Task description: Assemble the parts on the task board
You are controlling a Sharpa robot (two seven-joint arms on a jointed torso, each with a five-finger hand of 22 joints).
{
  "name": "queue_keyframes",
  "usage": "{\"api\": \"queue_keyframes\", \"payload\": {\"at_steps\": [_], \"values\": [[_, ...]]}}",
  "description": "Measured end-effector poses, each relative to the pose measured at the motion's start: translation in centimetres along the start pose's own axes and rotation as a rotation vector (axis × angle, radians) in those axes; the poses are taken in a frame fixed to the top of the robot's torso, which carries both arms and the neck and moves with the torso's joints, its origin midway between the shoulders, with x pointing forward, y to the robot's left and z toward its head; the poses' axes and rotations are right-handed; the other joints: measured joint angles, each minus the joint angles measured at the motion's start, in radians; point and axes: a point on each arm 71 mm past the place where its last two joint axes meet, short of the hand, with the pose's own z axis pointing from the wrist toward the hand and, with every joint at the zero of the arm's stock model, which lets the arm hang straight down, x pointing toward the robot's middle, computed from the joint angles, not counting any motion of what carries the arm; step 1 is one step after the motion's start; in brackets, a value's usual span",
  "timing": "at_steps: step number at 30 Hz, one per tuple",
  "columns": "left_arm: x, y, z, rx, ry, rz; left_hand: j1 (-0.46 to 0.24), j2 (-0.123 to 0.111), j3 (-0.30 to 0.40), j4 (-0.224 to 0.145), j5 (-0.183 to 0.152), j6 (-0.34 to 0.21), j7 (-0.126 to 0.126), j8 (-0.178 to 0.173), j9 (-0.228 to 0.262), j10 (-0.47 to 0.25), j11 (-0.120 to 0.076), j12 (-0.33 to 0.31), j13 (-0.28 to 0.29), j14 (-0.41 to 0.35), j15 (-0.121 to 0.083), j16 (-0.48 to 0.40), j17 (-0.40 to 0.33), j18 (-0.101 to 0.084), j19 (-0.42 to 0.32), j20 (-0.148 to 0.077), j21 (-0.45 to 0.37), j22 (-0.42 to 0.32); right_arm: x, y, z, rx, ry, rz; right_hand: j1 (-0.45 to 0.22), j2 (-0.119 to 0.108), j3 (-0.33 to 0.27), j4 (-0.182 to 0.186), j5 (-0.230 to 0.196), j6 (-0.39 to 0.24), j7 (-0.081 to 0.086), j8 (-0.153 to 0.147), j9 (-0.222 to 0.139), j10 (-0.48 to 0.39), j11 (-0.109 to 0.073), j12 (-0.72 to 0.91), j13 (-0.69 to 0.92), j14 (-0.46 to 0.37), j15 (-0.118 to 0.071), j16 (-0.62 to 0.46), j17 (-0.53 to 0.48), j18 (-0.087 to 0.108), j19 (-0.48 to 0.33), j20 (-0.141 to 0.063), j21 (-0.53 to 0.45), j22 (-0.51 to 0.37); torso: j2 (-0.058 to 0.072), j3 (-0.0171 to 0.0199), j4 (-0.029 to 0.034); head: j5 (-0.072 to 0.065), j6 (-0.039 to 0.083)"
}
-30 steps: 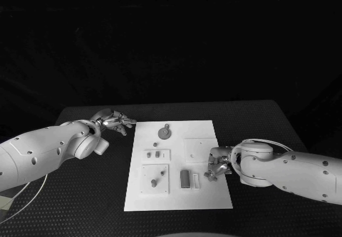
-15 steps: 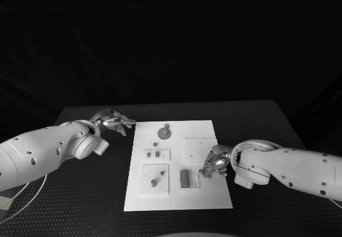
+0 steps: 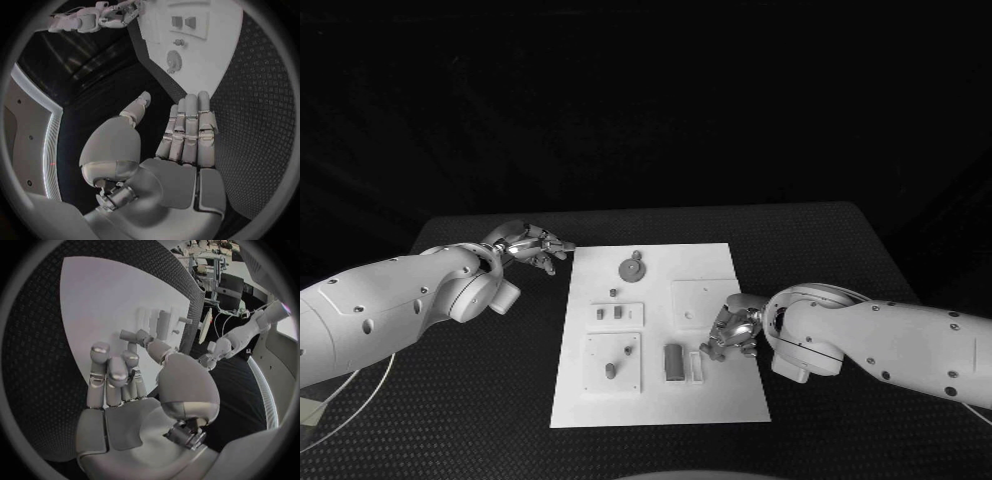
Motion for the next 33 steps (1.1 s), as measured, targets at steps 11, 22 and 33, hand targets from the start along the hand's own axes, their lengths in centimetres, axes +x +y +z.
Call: {"api": "queue_keyframes", "payload": {"at_steps": [11, 22, 33], "values": [[0.0, 0.0, 0.0, 0.0, 0.001, 0.001, 0.0, 0.0, 0.0, 0.0, 0.0, 0.0, 0.0, 0.0, 0.0, 0.0, 0.0, 0.0, 0.0, 0.0, 0.0, 0.0, 0.0, 0.0, 0.0, 0.0, 0.0, 0.0, 0.4, 1.2, 0.4, -0.021, -0.007, -0.034, -0.005, 0.005, -0.006, 0.003, 0.0, 0.004, -0.004, 0.0, 0.0, 0.0, 0.0, 0.0, 0.0, 0.001, 0.001, 0.0, -0.001, 0.0, 0.0, 0.0, 0.0, 0.0, 0.0, -0.0003, 0.0005, -0.002, -0.002], [0.0, 0.0, 0.0, -0.001, 0.002, 0.001, 0.0, 0.0, 0.0, 0.0, 0.0, 0.0, 0.0, 0.0, -0.001, 0.0, 0.0, 0.0, 0.0, 0.0, 0.0, 0.0, 0.0, 0.0, 0.002, -0.002, 0.0, 0.0, 0.8, 1.8, 0.4, -0.032, 0.009, -0.053, -0.031, 0.007, -0.009, 0.006, 0.001, 0.004, -0.004, 0.0, 0.0, 0.0, 0.0, 0.0, 0.0, 0.001, 0.002, 0.0, -0.002, 0.0, 0.005, -0.002, 0.0, 0.0, 0.0, -0.0013, 0.001, -0.003, -0.004], [0.0, 0.0, 0.0, -0.002, 0.001, 0.002, 0.0, 0.0, 0.0, 0.0, 0.0, 0.0, 0.0, 0.0, -0.001, 0.0, 0.0, 0.0, 0.0, 0.0, 0.0, 0.0, 0.0, 0.0, 0.002, -0.002, 0.0, 0.0, 1.6, 1.8, 0.5, -0.026, 0.087, -0.107, -0.126, 0.001, -0.009, 0.04, 0.001, 0.005, -0.006, 0.011, 0.005, 0.003, -0.003, 0.0, -0.002, 0.002, -0.004, 0.0, -0.007, 0.001, 0.009, 0.001, -0.007, 0.0, 0.0, -0.001, 0.0005, -0.001, -0.007]]}}
